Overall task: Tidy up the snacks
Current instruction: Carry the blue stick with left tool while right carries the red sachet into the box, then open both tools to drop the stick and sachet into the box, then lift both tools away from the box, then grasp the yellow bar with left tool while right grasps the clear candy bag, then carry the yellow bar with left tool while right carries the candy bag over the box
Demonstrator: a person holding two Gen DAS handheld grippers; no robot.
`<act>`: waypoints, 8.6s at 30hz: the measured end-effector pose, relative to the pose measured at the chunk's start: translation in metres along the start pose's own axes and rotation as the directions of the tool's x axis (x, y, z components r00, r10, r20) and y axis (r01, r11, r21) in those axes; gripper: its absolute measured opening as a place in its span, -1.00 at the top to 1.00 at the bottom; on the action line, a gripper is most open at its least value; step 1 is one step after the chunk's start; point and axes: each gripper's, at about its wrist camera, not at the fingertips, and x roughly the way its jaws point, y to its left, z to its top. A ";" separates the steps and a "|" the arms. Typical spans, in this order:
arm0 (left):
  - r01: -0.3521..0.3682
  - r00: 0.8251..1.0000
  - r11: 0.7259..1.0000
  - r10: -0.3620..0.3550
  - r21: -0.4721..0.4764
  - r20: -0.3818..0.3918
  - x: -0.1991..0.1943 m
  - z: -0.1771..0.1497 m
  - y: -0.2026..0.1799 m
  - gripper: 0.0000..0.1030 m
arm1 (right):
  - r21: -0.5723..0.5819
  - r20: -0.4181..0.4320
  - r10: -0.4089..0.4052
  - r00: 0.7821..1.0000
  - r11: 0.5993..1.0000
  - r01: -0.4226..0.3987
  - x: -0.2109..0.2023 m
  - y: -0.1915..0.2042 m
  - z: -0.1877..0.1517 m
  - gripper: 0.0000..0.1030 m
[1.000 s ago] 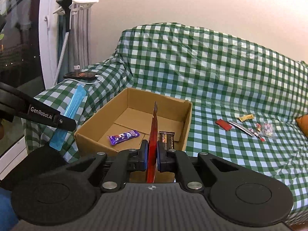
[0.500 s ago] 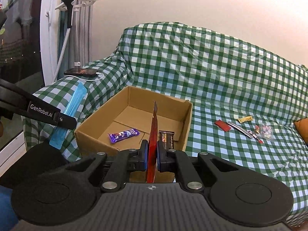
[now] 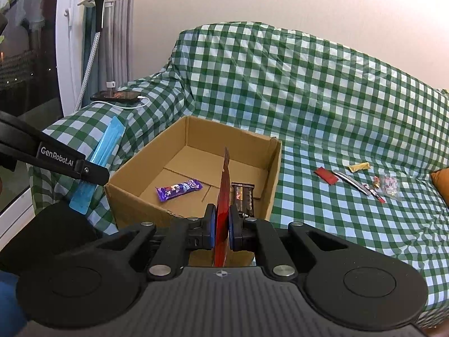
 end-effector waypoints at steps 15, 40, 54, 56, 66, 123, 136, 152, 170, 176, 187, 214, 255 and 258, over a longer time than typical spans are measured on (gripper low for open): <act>-0.007 1.000 1.000 0.007 -0.020 -0.011 0.028 0.027 0.010 0.91 | 0.006 -0.026 -0.020 0.999 1.000 0.020 0.028 0.005 0.010 0.81; -0.043 0.994 0.999 0.045 0.015 -0.103 0.185 0.110 0.006 0.91 | 0.058 -0.085 0.043 0.995 0.998 -0.039 0.180 -0.028 0.067 0.81; -0.110 0.988 0.994 0.112 0.023 -0.103 0.230 0.126 0.012 -0.82 | 0.138 -0.108 0.094 0.990 0.987 -0.079 0.235 -0.035 0.071 0.64; -0.169 0.985 0.986 0.169 -0.012 -0.021 0.216 0.128 0.014 -1.00 | 0.141 -0.080 0.077 0.994 0.988 -0.065 0.231 -0.038 0.077 0.03; -0.212 0.972 0.977 0.212 0.012 -0.099 0.155 0.075 0.017 -0.99 | 0.144 -0.147 0.059 0.987 0.989 -0.038 0.178 -0.035 0.057 -0.73; -0.208 0.978 0.978 0.209 -0.012 0.000 -0.014 -0.021 -0.010 -0.99 | 0.098 0.007 -0.018 1.000 0.995 0.017 -0.011 0.006 0.003 -0.96; -0.212 0.977 0.977 0.212 -0.003 0.000 -0.015 -0.022 -0.012 -0.99 | 0.105 0.018 -0.022 1.000 0.994 0.020 -0.016 0.002 0.004 -0.97; -0.239 0.969 0.967 0.243 0.085 -0.037 0.002 -0.017 -0.029 -0.99 | 0.168 0.005 -0.004 1.000 0.986 0.004 -0.008 -0.019 -0.008 -0.99; -0.168 0.979 0.922 0.197 0.348 -0.049 0.093 0.047 -0.163 -0.99 | 0.405 -0.072 -0.131 0.989 0.902 0.149 0.040 -0.164 -0.048 -0.99; -0.075 0.985 0.915 0.130 0.397 -0.113 0.170 0.103 -0.235 -1.00 | 0.450 -0.086 -0.257 0.963 0.852 0.268 0.065 -0.257 -0.048 -0.99; 0.035 0.995 0.851 0.020 0.524 -0.098 0.395 0.195 -0.378 -1.00 | 0.546 -0.071 -0.363 0.929 0.765 0.341 0.196 -0.506 -0.058 -0.99; 0.097 0.989 0.777 -0.007 0.622 -0.146 0.641 0.228 -0.482 0.70 | 0.382 -0.134 -0.456 0.880 0.796 0.470 0.458 -0.604 -0.054 0.24; -0.166 0.984 0.957 0.178 0.237 -0.028 0.014 0.012 -0.057 0.71 | 0.370 0.024 0.111 0.993 0.922 -0.112 0.001 -0.087 -0.007 0.69; -0.190 0.979 0.964 0.200 0.187 -0.036 -0.004 -0.006 -0.032 0.71 | 0.308 0.006 0.140 0.990 0.942 -0.136 -0.011 -0.058 -0.008 0.69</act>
